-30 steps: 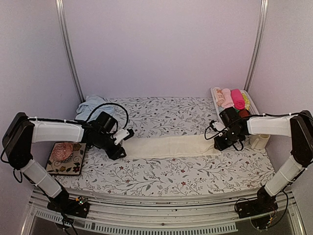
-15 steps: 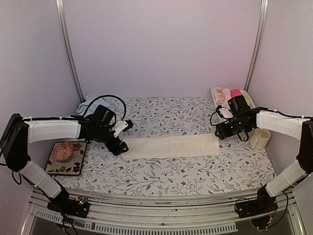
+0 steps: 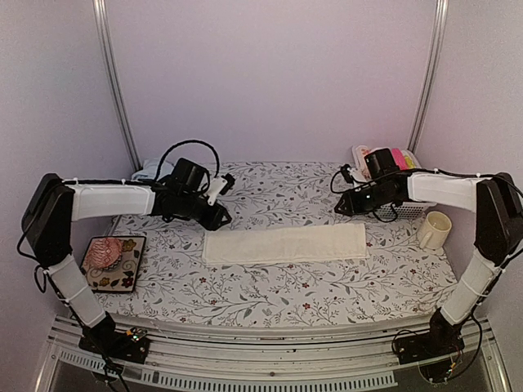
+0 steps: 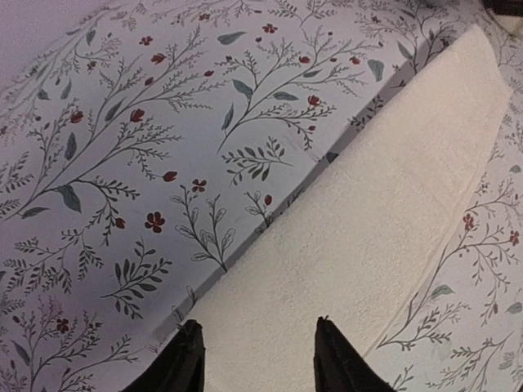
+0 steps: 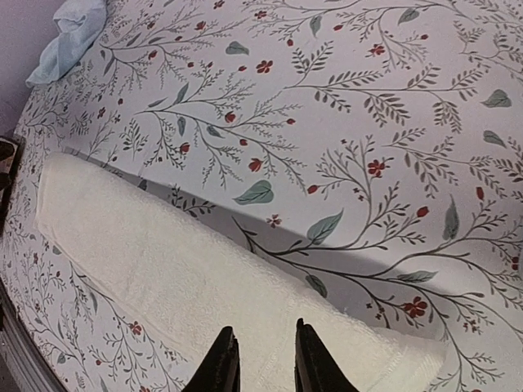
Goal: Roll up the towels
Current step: Smooth out the towel at the center of the board.
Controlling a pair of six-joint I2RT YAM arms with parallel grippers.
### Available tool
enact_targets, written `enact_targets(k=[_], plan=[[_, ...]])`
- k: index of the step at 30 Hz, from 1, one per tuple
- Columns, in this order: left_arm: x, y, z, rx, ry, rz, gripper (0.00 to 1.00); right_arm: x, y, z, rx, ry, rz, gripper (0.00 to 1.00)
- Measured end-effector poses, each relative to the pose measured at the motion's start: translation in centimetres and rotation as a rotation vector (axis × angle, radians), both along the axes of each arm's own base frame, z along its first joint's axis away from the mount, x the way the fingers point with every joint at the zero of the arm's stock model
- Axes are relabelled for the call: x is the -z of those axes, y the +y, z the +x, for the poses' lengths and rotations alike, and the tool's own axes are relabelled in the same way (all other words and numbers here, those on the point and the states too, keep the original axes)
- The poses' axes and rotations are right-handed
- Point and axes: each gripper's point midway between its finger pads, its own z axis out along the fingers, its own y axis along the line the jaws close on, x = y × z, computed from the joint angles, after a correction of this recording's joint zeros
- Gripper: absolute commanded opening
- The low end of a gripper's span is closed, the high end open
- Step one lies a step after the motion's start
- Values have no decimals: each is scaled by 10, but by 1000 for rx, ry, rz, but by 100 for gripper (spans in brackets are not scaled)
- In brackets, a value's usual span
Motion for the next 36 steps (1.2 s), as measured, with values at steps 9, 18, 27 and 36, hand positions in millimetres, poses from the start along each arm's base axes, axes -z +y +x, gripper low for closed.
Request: enact_targets(k=[9, 18, 27, 36], plan=[[33, -14, 7, -60, 100, -45, 7, 48, 52, -8, -71, 140, 85, 20], [65, -13, 3, -95, 137, 25, 0, 88, 32, 2, 60, 190, -12, 20], [98, -5, -10, -115, 165, 137, 0, 99, 10, 17, 170, 163, -127, 24], [100, -2, -11, -128, 139, 167, 0, 102, -17, 24, 252, 141, -233, 26]])
